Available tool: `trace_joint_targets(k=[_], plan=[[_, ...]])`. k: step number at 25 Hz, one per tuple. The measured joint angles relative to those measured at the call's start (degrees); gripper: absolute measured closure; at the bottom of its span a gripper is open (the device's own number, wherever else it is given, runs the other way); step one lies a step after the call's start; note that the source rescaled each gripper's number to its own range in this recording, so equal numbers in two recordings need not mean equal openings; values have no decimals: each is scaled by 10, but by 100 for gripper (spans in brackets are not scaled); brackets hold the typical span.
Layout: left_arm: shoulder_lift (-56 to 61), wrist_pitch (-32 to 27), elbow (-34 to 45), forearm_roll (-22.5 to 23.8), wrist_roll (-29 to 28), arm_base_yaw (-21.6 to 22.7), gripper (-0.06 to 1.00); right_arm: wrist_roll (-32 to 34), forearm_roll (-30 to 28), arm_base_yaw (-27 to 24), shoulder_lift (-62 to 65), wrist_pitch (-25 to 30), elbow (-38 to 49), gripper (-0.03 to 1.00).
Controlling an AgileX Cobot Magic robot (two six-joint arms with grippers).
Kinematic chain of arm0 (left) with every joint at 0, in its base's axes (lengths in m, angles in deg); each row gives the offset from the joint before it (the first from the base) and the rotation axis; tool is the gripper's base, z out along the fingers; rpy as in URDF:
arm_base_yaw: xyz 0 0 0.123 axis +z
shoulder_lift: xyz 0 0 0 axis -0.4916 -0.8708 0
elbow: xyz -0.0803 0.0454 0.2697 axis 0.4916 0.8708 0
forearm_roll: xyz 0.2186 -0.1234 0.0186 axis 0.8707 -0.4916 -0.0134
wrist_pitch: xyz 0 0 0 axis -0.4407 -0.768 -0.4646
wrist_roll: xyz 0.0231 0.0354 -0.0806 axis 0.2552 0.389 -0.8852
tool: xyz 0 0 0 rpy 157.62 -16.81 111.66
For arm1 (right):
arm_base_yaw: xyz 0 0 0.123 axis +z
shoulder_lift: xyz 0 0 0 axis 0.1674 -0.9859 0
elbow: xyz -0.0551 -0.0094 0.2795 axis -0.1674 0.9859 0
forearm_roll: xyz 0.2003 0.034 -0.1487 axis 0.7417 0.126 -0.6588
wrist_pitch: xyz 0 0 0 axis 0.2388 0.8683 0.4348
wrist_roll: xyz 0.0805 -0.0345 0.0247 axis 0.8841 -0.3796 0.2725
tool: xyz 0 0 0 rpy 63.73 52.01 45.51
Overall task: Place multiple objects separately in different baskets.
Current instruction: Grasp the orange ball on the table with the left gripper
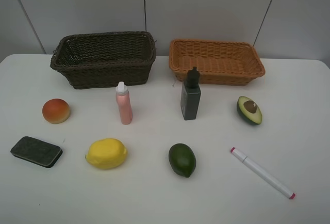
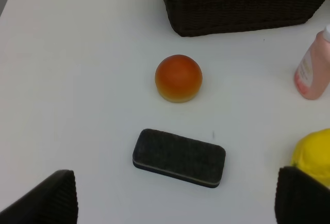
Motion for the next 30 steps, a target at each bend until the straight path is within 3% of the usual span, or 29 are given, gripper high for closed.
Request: trace_joint_targets(k=[30], plan=[[0,0,0,-1,0,0,-2,0,0,0,0,0,0,-3]])
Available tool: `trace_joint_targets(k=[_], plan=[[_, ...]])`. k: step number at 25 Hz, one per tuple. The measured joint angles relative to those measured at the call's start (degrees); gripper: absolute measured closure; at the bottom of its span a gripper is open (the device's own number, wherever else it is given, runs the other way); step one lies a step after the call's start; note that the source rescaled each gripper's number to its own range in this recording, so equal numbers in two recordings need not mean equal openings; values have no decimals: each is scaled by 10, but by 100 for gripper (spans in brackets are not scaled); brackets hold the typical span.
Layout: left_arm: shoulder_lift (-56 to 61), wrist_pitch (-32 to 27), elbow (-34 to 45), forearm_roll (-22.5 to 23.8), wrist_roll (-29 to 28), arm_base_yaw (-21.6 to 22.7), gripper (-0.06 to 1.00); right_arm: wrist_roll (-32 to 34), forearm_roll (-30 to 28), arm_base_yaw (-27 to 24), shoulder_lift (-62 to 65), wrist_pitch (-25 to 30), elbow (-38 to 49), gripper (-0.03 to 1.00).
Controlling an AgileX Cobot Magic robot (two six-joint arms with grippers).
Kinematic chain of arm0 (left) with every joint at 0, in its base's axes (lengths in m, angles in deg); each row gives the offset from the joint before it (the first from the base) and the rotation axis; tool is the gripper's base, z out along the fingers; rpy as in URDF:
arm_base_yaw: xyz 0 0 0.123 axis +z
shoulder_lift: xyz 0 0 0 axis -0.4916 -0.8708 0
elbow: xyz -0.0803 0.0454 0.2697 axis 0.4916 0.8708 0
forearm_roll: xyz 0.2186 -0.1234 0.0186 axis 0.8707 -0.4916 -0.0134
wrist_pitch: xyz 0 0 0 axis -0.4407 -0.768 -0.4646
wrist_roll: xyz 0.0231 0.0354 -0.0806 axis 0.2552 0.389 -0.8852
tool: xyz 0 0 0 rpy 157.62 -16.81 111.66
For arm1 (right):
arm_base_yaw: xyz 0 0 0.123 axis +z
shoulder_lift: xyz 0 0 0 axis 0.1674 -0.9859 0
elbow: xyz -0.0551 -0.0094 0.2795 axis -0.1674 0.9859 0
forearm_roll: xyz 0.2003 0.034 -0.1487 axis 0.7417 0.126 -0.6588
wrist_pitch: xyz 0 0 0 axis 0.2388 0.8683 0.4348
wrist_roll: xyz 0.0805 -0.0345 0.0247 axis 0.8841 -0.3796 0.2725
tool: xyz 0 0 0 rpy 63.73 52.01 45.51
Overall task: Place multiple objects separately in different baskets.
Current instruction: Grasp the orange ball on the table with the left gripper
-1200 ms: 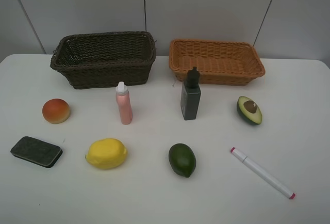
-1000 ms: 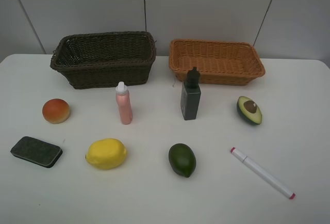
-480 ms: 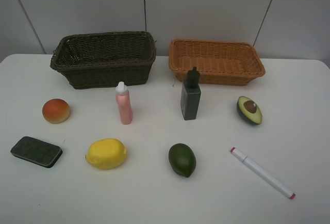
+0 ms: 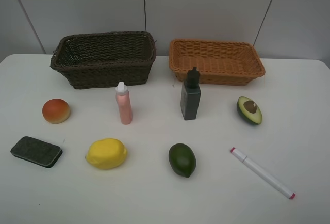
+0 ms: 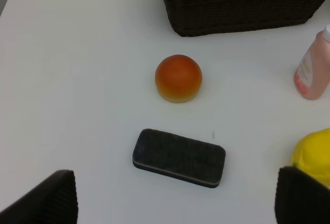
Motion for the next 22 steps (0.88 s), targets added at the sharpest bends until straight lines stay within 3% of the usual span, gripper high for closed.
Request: trace_joint_targets(k=[9,14,22], plan=[[-51,1,0,-4,-2,0,-2,0,0,0,0,0,0,-3],[-233,33,-33,0,-5,0,-2,0,0,0,0,0,0,-3],[-613,50,-189,1,-5,0,-2,0,0,0,0,0,0,-3]])
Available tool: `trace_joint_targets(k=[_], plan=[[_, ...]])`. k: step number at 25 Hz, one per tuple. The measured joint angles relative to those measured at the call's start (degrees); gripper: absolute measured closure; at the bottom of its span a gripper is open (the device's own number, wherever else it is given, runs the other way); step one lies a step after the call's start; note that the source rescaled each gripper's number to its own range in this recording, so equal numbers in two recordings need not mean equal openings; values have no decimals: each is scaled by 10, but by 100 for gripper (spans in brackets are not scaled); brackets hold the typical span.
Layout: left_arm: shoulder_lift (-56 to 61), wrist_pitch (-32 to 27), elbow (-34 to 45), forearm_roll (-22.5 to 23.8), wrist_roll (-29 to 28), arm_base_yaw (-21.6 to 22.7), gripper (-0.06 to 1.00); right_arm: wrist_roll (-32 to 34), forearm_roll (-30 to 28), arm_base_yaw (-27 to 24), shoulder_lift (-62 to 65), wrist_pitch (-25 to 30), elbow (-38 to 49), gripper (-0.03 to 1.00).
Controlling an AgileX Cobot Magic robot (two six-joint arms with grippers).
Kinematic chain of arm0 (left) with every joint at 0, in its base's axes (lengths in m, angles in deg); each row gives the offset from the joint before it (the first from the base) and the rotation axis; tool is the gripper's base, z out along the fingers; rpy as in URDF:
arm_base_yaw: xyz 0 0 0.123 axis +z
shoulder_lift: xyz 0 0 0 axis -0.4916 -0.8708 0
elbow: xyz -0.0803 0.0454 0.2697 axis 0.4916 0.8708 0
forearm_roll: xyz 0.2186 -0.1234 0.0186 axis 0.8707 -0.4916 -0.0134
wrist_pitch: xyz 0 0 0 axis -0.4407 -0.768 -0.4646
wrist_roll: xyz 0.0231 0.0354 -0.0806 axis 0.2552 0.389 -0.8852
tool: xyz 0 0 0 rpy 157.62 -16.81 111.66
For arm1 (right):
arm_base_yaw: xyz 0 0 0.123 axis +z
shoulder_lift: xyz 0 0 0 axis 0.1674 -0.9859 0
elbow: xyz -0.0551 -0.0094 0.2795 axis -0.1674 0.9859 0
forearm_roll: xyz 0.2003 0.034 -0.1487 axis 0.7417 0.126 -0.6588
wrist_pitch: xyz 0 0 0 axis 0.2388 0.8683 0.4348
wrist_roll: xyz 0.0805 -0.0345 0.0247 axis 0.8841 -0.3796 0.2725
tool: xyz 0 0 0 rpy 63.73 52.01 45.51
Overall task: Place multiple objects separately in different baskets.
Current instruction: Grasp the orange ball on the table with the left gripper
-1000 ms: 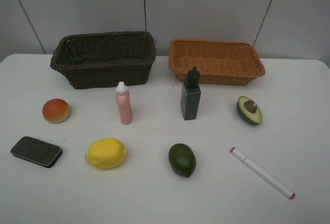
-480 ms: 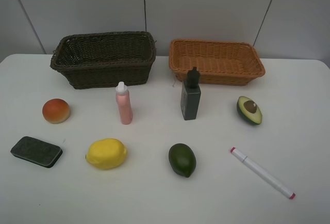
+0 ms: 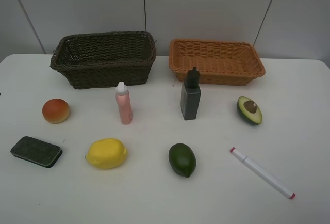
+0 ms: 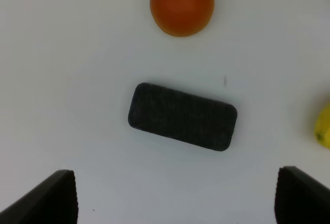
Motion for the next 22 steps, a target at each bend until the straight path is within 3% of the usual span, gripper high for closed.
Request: trace_joint_targets(k=[10,16,22], plan=[[-355,-1,-157,15,-3,0,-2,0,0,0,0,0,0,-3],[-455,32,-216,19,-3,0,-2,0,0,0,0,0,0,-3],[-516,60,-226,30,-1,13,-2,0,0,0,0,0,0,-3]])
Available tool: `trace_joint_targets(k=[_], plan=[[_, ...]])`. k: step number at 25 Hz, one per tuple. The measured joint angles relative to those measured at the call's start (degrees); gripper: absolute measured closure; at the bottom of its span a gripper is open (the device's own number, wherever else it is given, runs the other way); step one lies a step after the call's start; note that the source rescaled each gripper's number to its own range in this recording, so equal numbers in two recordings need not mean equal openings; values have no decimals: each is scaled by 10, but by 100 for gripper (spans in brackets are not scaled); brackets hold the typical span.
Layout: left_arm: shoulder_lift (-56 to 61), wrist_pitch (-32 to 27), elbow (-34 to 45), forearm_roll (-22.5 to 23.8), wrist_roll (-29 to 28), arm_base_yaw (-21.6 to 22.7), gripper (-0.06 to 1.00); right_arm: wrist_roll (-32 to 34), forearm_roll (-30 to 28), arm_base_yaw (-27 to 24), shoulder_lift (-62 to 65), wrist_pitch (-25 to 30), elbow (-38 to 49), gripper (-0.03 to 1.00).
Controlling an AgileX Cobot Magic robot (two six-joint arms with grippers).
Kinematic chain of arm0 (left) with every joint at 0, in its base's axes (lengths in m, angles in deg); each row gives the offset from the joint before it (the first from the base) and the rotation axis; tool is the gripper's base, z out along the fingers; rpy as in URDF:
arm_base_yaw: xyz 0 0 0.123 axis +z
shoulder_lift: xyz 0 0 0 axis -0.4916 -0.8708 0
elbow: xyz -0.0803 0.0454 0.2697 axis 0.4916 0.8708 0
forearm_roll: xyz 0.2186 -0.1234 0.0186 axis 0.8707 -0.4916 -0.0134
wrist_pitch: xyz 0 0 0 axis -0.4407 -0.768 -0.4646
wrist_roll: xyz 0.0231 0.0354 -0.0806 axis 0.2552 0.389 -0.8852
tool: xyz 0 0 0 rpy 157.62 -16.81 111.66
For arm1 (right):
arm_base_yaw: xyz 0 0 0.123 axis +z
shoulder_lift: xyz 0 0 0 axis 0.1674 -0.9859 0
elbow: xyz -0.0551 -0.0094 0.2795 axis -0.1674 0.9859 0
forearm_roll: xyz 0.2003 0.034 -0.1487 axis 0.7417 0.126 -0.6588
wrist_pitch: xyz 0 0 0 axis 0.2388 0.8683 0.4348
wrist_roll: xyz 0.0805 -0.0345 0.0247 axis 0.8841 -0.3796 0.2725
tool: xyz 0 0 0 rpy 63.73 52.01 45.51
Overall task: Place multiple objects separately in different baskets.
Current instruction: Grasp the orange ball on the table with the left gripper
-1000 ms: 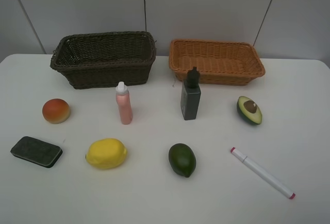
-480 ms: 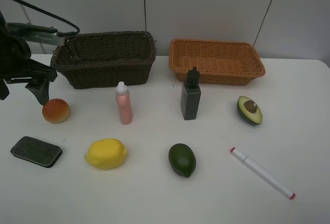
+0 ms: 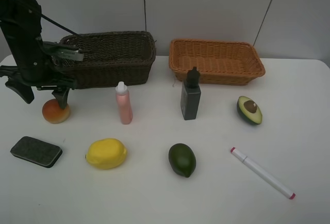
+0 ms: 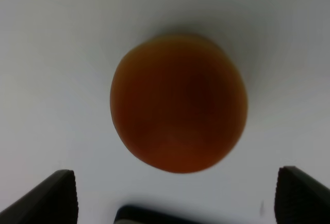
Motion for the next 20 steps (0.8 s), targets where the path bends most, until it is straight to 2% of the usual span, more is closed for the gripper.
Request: trace_joint_targets(k=[10,16,18,20], plan=[[-73,79,-3,-8,13,7,-2,0,0,0,0,0,0,-3],[-91,93,-7,-7,13,8,-2,0,0,0,0,0,0,-3],[-93,93,-8,-7,13,8,5,0,0,0,0,0,0,-3],[-93,93,-8,-6,13,8,28,0,0,0,0,0,0,-3]])
